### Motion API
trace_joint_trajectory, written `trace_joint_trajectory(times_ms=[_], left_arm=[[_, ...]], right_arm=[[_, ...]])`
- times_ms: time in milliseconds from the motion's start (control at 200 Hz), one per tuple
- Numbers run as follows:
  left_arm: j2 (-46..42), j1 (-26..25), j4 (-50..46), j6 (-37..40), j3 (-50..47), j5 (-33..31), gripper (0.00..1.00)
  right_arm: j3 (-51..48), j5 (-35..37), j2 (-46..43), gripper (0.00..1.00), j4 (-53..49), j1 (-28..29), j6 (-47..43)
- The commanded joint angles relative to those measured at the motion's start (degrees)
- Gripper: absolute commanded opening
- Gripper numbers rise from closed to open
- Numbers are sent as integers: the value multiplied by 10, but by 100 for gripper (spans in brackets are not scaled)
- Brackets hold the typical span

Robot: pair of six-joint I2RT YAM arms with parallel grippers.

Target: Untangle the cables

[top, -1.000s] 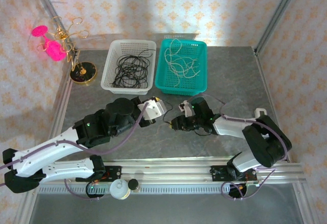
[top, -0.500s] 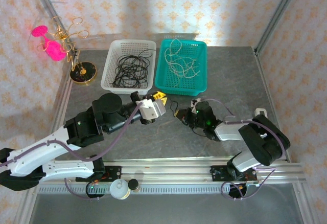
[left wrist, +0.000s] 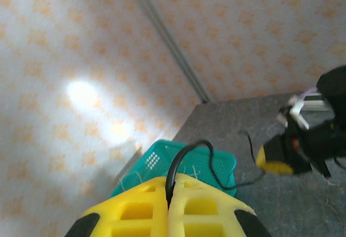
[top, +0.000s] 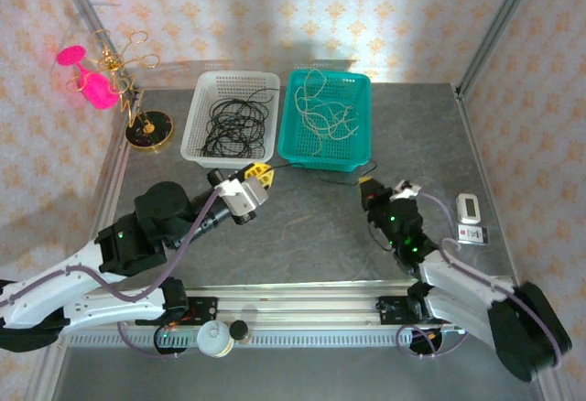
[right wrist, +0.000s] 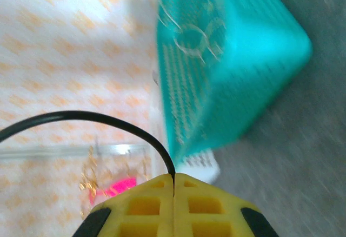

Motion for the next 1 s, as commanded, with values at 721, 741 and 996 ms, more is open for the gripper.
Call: trace_joint_trajectory(times_ms=[721,741,996], left_arm=[[68,-4,101,-295,-274,-26,0],[74,-4,100,-296,-274,-26,0],[113,-5,104,-305,-288,-5,0]], right_arm=[[410,-366,151,0,-72,-324,32],[413,-367,153,0,-67,-327,38],[474,-388,194,0,-50,-370,99]])
